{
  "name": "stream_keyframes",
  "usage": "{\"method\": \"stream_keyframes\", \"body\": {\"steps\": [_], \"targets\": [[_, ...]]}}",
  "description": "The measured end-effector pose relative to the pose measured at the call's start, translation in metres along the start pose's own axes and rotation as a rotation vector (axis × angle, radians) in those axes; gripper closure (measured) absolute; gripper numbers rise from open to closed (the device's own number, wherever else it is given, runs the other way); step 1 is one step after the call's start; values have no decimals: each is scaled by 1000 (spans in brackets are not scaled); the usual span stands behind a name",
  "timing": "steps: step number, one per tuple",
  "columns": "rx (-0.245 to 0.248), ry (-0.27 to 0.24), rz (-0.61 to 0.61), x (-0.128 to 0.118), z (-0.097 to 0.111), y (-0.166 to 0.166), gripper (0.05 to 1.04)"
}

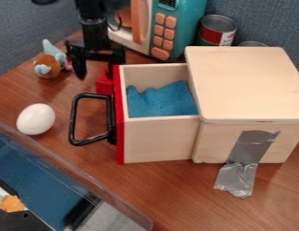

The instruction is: Put the red object inside the drawer

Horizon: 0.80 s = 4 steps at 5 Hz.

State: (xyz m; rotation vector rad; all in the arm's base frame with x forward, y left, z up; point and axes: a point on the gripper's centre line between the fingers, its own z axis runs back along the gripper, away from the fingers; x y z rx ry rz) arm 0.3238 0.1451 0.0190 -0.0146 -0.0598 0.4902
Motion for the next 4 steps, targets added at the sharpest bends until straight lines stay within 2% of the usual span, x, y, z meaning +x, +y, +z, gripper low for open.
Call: {"method": "stream_keyframes", "body": {"steps": [1,2,3,4], "targets": [[41,34,25,0,-11,6,393],[26,29,47,1,-10,4,700],[5,4,40,4,2,0,784],[-66,-85,77,16,48,-11,784]]}}
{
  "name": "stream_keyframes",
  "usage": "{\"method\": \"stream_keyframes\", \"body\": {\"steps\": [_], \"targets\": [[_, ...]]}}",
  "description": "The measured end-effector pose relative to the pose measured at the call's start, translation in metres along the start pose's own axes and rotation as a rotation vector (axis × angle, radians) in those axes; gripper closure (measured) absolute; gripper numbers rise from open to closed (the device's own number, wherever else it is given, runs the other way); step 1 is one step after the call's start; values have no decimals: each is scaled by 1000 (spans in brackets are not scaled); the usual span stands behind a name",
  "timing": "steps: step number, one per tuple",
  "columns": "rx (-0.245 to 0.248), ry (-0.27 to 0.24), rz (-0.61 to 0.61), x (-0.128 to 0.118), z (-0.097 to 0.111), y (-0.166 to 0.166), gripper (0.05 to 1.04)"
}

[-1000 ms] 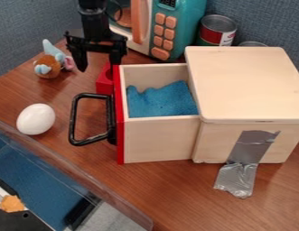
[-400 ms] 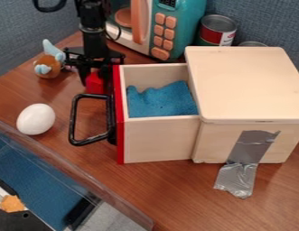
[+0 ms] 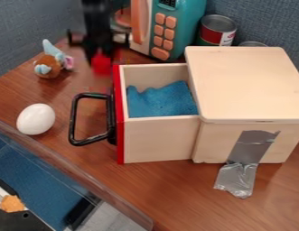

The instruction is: Put the red object inside the drawer

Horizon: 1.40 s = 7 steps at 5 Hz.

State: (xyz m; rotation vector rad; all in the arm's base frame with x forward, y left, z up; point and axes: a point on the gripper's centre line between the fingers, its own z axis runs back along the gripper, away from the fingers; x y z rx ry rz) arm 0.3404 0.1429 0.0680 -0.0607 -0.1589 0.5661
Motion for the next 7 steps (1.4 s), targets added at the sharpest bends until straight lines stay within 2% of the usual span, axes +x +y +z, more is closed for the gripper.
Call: {"method": "stream_keyframes", "body": {"steps": [1,2,3,4,6,7], "targets": [[-44,-109,-2,15,47,-20,784],[-119,-140,-70,10,73,-57,784],[-170,-131,-175,-7,81,-92,784],[-177,-88,-279,-35,73,-116,785],[-157,-71,-330,-73,73,-110,785],[-130,-61,-294,-85,73,-105,785]]}}
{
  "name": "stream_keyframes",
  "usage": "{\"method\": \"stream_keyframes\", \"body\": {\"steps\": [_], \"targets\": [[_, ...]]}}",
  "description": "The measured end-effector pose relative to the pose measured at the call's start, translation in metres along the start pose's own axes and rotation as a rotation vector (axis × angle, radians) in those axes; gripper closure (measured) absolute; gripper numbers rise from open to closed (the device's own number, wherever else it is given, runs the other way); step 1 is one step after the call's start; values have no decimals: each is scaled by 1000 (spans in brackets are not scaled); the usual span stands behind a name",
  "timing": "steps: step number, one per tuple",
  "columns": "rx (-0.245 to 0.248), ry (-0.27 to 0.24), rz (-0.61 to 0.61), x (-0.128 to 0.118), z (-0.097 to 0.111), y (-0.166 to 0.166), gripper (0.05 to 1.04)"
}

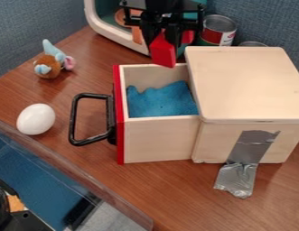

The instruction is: Put the red object inside the drawer

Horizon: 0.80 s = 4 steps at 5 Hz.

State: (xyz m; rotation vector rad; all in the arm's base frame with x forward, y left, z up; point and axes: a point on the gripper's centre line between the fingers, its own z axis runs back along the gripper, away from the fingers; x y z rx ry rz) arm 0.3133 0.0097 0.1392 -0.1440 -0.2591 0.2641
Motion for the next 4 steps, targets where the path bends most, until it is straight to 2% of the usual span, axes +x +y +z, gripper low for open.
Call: {"method": "stream_keyframes", "body": {"steps": [2,4], "targets": [[79,40,164,-18,-3,13,785],[125,107,236,-45,-12,18,785]]}}
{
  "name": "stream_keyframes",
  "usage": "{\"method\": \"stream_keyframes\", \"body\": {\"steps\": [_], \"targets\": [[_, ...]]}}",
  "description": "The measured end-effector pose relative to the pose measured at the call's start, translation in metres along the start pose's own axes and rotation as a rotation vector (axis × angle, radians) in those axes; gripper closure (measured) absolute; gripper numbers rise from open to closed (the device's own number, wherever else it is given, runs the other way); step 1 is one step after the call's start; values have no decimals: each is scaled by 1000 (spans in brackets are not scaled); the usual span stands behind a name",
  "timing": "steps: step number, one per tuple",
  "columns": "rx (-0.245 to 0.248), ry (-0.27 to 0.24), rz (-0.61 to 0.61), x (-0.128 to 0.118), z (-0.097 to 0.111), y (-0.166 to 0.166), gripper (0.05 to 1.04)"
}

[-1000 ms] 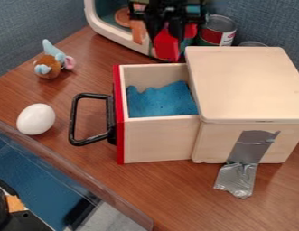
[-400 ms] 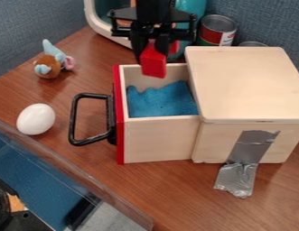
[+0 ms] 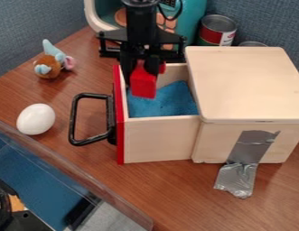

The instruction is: Put the red object inside the drawer

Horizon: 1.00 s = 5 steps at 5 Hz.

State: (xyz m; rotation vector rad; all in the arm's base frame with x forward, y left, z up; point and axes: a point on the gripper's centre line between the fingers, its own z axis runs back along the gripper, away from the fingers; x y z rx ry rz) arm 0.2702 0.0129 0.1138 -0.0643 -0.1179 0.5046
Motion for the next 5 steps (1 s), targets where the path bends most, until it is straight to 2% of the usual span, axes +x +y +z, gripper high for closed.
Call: {"method": "stream_keyframes", "body": {"steps": [1,2,3,4,5], "targets": [[18,17,20,-5,-2,3,744],[12,-6,22,-1,1,5,444],[-10,-59,18,6,13,13,151],[-36,-150,15,14,42,21,75],[38,-209,41,20,72,49,79]]}}
